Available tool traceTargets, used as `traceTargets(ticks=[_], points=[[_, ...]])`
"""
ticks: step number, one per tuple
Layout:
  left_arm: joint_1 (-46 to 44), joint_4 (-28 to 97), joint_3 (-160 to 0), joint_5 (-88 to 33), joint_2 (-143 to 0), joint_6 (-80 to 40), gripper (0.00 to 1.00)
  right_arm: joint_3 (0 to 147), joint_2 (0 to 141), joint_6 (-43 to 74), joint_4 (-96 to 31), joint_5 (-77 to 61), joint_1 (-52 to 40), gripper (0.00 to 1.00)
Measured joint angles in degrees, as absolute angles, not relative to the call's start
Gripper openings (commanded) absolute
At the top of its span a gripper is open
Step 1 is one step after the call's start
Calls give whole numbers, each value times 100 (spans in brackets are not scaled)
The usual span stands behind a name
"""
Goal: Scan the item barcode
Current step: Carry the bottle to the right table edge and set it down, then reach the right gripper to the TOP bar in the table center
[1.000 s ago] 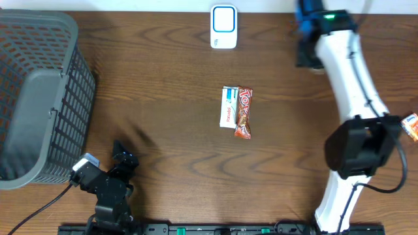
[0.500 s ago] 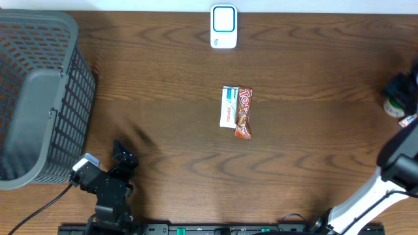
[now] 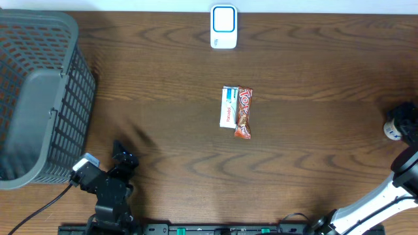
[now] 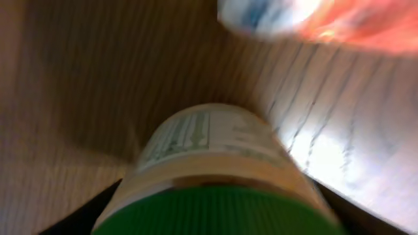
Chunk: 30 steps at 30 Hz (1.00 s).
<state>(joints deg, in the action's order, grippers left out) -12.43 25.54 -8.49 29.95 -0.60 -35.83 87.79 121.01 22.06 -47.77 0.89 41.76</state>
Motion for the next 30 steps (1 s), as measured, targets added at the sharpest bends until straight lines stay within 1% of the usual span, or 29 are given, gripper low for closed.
traceTargets(ticks=[5, 9, 14, 18, 20, 25, 27, 30], points=[[-1243, 2554, -849, 2995, -60, -3583, 94, 8847, 12101, 2193, -4980, -309, 4178, 99], [-1243, 2554, -849, 2995, -60, -3586, 93, 9349, 12101, 2196, -5601, -626, 4178, 99], [-1243, 2554, -849, 2995, -60, -3583, 93, 10672, 12090, 2196, -6705, -727, 4163, 99], [-1243, 2554, -849, 2993, -60, -3583, 93, 11911, 11974, 2331, -7703, -318, 4029, 99], [-1243, 2554, -851, 2995, -60, -3583, 93, 12328, 11841, 2471, -8012, -121, 3918, 99], [-1243, 2554, -849, 2995, -58, -3586, 93, 12761, 11288, 2768, -8353, -110, 3374, 99], [-1243, 2554, -849, 2995, -58, -3583, 93, 12801, 11124, 2755, -8458, -333, 2923, 99], [-1243, 2554, -851, 2998, -60, -3583, 94, 12735, 11098, 2609, -8615, -593, 2147, 96]])
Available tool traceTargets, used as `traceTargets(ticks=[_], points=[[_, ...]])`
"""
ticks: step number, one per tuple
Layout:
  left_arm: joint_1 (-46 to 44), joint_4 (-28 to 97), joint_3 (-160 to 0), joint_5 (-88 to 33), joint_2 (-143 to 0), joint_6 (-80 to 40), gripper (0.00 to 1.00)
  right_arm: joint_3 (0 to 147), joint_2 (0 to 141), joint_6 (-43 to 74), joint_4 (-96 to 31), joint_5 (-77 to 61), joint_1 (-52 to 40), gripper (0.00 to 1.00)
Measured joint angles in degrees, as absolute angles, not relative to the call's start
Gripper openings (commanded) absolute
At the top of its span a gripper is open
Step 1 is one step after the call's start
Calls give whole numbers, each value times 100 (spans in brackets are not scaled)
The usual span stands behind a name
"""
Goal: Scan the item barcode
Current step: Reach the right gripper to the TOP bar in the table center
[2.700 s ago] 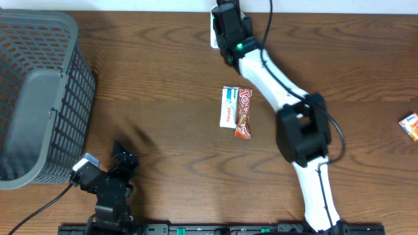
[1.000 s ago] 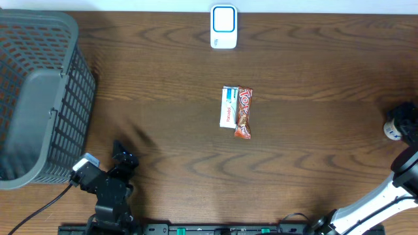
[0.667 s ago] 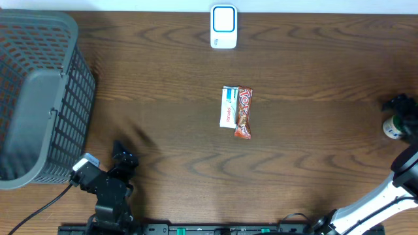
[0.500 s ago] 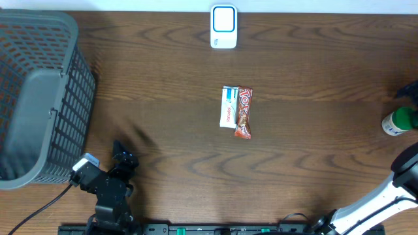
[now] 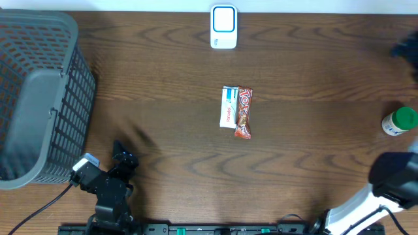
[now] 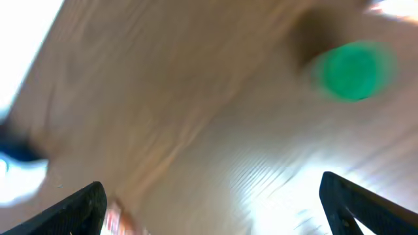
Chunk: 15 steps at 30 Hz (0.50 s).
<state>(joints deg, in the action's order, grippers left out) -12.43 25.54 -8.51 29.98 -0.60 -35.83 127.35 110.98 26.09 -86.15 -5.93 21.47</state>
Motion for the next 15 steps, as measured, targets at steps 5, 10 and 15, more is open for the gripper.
traceTargets(ticks=[5, 10, 15], points=[[-1243, 2554, -851, 3000, -60, -3583, 93, 11933, 11118, 2335, -8641, -775, 626, 93], [-1243, 2554, -849, 3000, -60, -3583, 93, 10770, 11155, 2165, -8254, -139, -873, 99], [-1243, 2554, -849, 2998, -60, -3583, 93, 9887, 11225, 2143, -7719, 753, -2161, 99]])
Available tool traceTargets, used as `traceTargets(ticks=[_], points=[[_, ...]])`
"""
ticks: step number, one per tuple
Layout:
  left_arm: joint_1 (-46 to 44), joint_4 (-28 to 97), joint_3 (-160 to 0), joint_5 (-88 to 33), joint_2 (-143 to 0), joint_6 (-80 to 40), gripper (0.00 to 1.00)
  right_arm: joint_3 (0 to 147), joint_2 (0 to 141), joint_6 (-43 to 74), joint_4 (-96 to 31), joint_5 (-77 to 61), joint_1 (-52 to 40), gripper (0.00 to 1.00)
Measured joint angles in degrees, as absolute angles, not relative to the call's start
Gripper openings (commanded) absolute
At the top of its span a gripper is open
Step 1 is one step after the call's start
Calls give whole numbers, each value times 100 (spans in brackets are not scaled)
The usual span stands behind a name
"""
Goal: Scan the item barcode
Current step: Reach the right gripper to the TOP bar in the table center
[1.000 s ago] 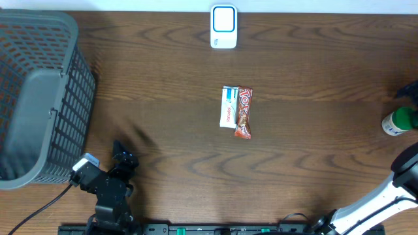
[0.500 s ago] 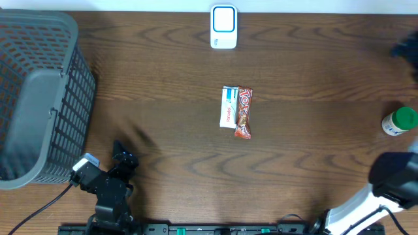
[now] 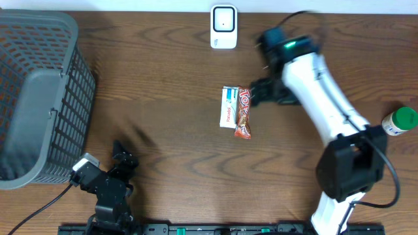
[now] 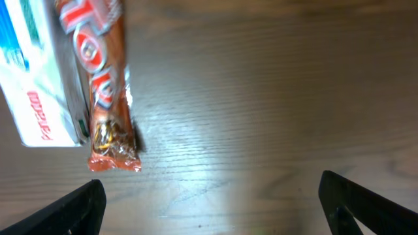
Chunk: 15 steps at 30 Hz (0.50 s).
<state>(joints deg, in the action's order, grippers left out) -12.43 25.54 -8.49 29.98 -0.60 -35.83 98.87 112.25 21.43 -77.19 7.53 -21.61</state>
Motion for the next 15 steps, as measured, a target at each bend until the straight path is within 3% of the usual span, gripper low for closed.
traceTargets(ticks=[15], points=[[-1243, 2554, -849, 2998, -60, -3583, 93, 8088, 11225, 2165, -6202, 2794, -4412, 99]])
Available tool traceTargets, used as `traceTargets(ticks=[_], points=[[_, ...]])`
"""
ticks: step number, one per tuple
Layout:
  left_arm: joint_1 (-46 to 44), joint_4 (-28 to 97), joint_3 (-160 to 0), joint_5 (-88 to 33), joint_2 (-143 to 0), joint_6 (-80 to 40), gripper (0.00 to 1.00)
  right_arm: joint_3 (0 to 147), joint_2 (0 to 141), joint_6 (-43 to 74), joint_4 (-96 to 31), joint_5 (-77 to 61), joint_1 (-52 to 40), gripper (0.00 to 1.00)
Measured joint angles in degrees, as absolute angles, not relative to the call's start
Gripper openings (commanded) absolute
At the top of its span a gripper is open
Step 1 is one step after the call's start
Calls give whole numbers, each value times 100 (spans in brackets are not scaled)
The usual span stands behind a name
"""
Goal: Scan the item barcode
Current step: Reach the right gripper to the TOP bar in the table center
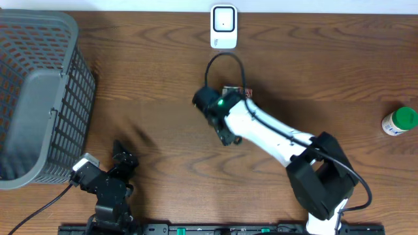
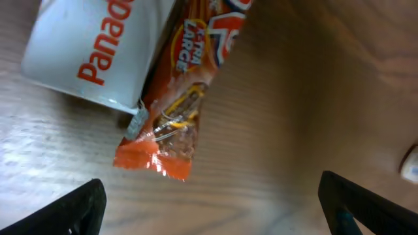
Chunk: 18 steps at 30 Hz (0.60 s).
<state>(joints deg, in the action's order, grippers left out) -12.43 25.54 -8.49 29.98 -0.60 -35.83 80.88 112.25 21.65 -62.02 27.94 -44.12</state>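
Observation:
An orange candy bar (image 2: 179,111) lies flat against a white Panadol box (image 2: 98,46) on the wooden table (image 2: 294,98). My right gripper (image 2: 212,219) hovers just past the bar's crimped end, open, with nothing between its fingers (image 2: 72,209). From overhead the right arm (image 1: 261,130) covers both items except a corner (image 1: 235,89). The white scanner (image 1: 223,26) stands at the table's far edge. My left gripper (image 1: 123,156) rests at the near left; its jaws are too small to read.
A grey mesh basket (image 1: 39,91) fills the left side. A green-capped white bottle (image 1: 400,122) stands upright at the far right. A small white and blue shape (image 2: 411,163) shows at the right edge of the wrist view.
My right gripper was just right of the candy bar and is now over the box and bar, lower and closer to them. It is still open. The left arm has not moved.
My right gripper was around the green-capped bottle at the table's right edge. Then the bottle stood free and the gripper was open, away from it. Then the arm reached the middle beside the candy bar, and now it hangs over the bar and box.

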Motion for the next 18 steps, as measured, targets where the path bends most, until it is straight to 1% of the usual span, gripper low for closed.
traceTargets(ticks=[5, 10, 18], points=[[-1243, 2554, -849, 2998, -58, -3583, 93, 7594, 11225, 2171, -5640, 3275, -4685, 99], [-1243, 2554, -851, 2995, -60, -3583, 93, 7345, 11225, 2121, -5087, 3470, -4718, 99], [-1243, 2554, -849, 2995, -60, -3583, 93, 6984, 11227, 1562, -4480, 3636, -4718, 99]])
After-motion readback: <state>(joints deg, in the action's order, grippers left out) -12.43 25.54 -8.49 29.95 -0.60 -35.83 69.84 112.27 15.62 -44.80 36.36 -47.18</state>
